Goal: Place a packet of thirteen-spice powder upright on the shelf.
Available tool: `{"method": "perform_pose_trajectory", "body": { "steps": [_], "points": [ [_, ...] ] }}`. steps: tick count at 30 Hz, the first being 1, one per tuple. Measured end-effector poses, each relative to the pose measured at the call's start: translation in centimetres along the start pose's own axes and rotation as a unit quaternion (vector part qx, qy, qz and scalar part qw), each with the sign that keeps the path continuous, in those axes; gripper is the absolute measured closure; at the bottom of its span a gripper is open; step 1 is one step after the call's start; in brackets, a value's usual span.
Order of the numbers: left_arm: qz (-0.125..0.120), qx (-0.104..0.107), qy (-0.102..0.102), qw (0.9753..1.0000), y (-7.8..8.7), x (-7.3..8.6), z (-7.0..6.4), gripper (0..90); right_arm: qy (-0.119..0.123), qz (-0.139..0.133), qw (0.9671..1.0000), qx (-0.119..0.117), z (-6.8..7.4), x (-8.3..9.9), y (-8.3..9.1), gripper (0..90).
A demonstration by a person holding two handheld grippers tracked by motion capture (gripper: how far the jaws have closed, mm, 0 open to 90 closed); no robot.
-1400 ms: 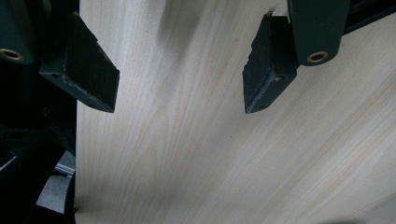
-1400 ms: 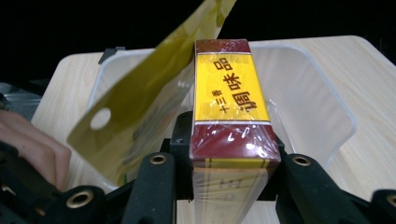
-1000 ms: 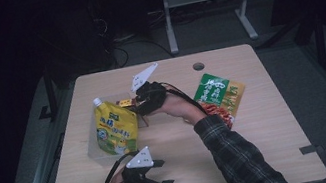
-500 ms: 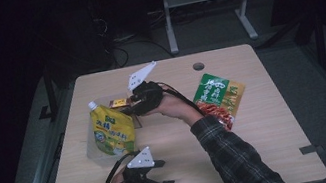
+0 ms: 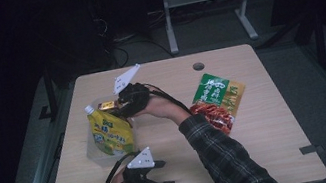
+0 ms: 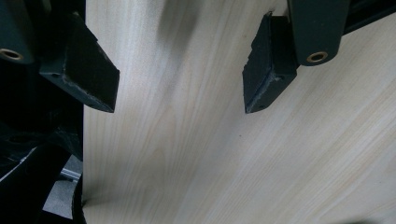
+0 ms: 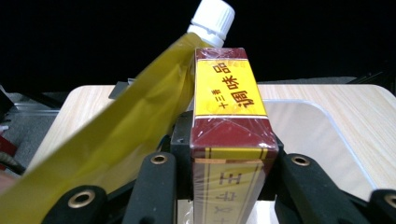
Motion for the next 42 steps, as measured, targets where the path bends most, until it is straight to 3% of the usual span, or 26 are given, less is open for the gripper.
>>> {"method": "perform_pose_trajectory", "body": {
  "steps": [14, 21, 28, 36, 42],
  "points": [
    [-0.001, 0.002, 0.005, 1.0, 0.0, 0.0, -0.1, 26.9, 0.005, 0.02, 0.9998, -0.007, -0.3, 0.7, -2.8, 68.1],
    [0.0, 0.003, 0.004, 1.0, 0.0, 0.0, -0.1, 26.8, 0.004, 0.016, 0.9998, -0.012, -0.2, 1.1, -3.8, 68.1],
    [0.002, 0.003, 0.001, 1.0, 0.0, 0.0, -0.1, 26.9, 0.003, 0.016, 0.9998, -0.012, 0.1, 2.6, -5.1, 67.6],
    [0.003, 0.001, 0.006, 1.0, 0.0, 0.1, 0.1, 26.9, -0.006, 0.012, 0.9999, -0.008, 0.3, 4.0, -5.0, 66.7],
    [0.001, 0.001, 0.013, 0.9999, -0.1, 0.2, 0.1, 26.9, -0.019, 0.017, 0.9997, -0.002, 0.3, 5.0, -3.8, 61.6]
  ]
}}
Point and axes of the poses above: each handheld gripper's, and its own axes: y roughly backward along the jaws, x roughly out of its underside, z roughly to its left, the point moved 1 cm from there along -y, roughly forward along the jaws, and after that the axes turned 9 degrees about x, right-handed, at the moved point
